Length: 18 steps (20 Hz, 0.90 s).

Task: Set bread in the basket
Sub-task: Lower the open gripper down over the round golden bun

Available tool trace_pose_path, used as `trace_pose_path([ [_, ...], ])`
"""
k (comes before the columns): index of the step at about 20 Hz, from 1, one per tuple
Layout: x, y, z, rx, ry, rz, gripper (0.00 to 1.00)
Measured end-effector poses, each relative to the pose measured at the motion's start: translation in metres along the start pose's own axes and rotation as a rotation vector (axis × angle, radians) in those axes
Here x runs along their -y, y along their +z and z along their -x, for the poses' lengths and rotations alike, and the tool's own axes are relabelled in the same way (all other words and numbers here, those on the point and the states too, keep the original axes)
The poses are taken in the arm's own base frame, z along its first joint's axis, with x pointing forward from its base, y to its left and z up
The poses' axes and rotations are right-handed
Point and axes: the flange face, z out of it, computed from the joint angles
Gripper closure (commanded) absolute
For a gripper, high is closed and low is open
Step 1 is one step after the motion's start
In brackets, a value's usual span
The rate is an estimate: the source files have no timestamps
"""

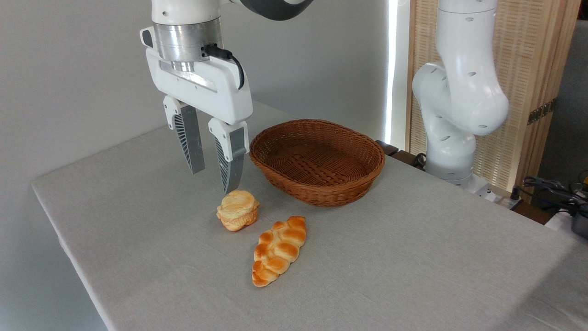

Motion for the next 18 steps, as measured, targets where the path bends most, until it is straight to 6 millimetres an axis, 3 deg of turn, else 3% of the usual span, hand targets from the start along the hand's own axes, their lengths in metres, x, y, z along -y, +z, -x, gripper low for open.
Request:
trace_pose_path([
  [10,0.008,0.014,0.001,0.025,-0.015,0.009,0.0],
  [18,0.002,0.023,-0.002,0.03,-0.003,0.013,0.0],
])
